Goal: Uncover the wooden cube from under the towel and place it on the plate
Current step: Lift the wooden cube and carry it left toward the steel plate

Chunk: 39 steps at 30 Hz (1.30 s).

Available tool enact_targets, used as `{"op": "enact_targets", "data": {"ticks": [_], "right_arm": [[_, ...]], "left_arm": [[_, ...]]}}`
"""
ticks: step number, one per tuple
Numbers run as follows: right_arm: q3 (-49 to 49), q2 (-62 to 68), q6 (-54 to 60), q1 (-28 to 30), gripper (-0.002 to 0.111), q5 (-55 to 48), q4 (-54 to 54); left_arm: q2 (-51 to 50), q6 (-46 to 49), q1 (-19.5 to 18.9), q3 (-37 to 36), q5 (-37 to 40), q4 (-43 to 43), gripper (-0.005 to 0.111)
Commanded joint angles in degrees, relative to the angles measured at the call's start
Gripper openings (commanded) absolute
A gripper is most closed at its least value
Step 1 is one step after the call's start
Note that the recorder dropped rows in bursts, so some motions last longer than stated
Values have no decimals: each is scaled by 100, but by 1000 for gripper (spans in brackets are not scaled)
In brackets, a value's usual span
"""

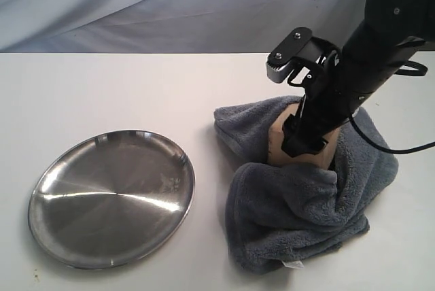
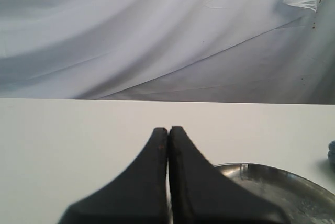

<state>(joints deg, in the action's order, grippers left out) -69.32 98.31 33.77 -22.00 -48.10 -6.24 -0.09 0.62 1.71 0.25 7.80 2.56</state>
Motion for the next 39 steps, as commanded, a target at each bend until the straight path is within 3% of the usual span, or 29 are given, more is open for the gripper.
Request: {"op": "enact_targets", "data": {"ticks": [1,10,19,31,39], "right_arm": [[233,-58,-278,42,43,-118,239],[256,-856,-466,42,43,-265,376],[269,-763,-592,15,43,1238,-423],[215,-512,-426,-834,43,1605,-766],[-454,77,-426,-1480,43,1354,-830]], "left_arm": [[9,-17,-11,-25,-3,-4,1],[9,-17,-11,-25,-3,-4,1],[9,-5,-11,-25,-3,-4,1],[9,-16,-11,-25,-3,-4,1],[9,-3,-11,-25,-3,-4,1]]}}
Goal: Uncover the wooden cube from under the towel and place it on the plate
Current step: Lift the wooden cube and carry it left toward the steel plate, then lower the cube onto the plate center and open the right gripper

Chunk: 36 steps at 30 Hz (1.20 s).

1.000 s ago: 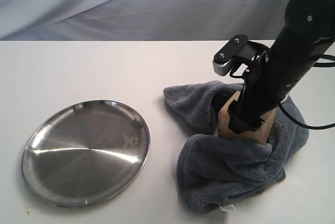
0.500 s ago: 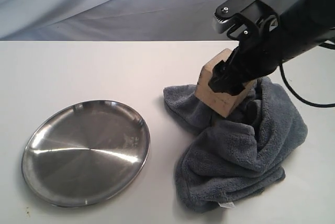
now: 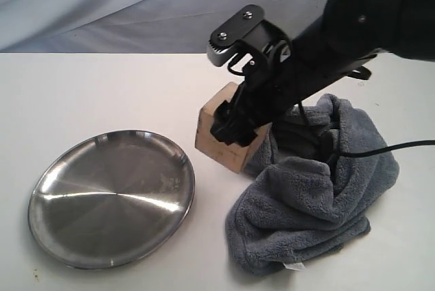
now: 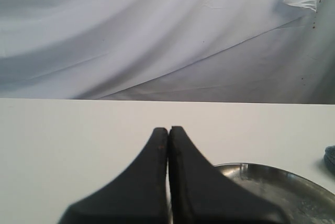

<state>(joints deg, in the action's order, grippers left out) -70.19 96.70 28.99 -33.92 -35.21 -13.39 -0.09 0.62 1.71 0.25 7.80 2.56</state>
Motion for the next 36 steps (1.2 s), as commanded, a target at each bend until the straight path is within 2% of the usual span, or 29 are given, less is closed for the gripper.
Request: {"op": "enact_targets", "data": {"ticks": [1,17,27,36], "right_arm": [[-463,341,52,-380,43,51,-114],[-1857,1878,75,-1341,43,0,-73],[-2683,2651,50,-1529,43,-17,-72],[-3161,3087,-635,-1579,43,-366,399]], "left_arm": [[9,-3,-11,-25,-3,-4,1],[9,-15,-11,-25,-3,-4,1],[9,0,-11,-25,-3,-4,1],[9,0,-11,-25,-3,-4,1]]}}
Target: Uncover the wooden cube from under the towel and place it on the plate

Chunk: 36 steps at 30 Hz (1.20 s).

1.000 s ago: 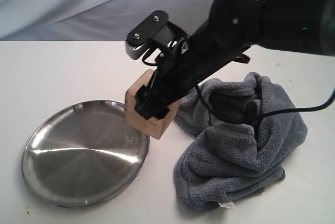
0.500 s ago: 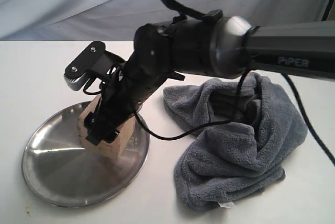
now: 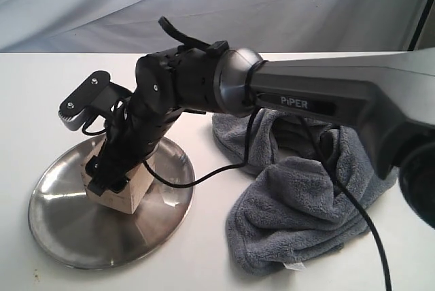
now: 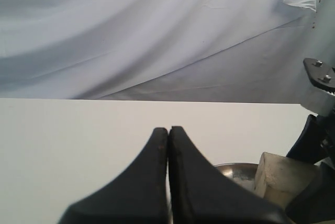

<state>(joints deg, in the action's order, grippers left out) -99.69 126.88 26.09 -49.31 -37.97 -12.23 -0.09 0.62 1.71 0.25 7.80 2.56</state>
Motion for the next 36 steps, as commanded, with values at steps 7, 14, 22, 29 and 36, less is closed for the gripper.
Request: {"op": "enact_targets", "data": {"ticks": [7,14,22,29,36], "right_arm": [[-241,103,-665,-49,56,-96,414],[-241,103,-665,-83,78,-52,414],[-241,91,-665,-168,92,149,414],[-241,-331,-665,-211,98,-34,839],[-115,-1147,-1308,-184,91,-674,1346]], "left_arm": [[9,-17,-11,-25,-3,-4,1],[9,-17,-11,-25,-3,-4,1],[9,-5,-11,-25,-3,-4,1],[9,-15,-11,-25,-3,-4,1],[9,7,-11,-25,-3,-4,1]]}}
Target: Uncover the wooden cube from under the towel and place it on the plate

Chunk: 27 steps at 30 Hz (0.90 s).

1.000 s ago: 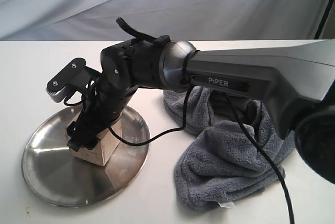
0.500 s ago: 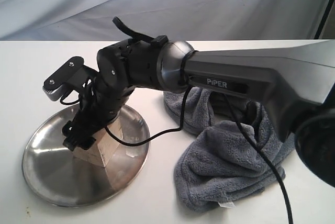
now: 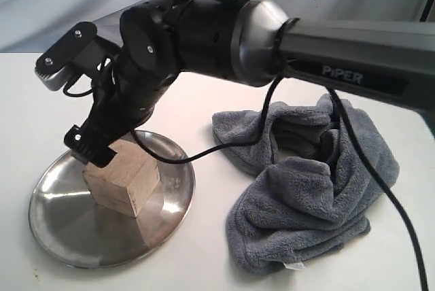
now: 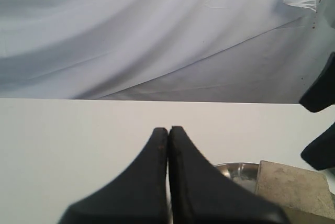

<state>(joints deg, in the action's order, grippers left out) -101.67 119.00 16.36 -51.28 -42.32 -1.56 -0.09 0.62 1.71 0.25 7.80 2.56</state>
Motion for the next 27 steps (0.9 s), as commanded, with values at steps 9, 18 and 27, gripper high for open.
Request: {"op": "enact_targets", "data": {"ticks": [9,18,27], "right_arm": [[2388,-2112,-902,894,30,1582,156],[4138,-3516,-1283,2585,0,2790,156],[5225,-4530,-1544,4344,0,3595,248]], "left_arm": [[9,7,-11,-25,-3,-4,1],[9,-15,-11,-25,-3,-4,1],[9,-4,-11,-25,-3,-4,1]]}}
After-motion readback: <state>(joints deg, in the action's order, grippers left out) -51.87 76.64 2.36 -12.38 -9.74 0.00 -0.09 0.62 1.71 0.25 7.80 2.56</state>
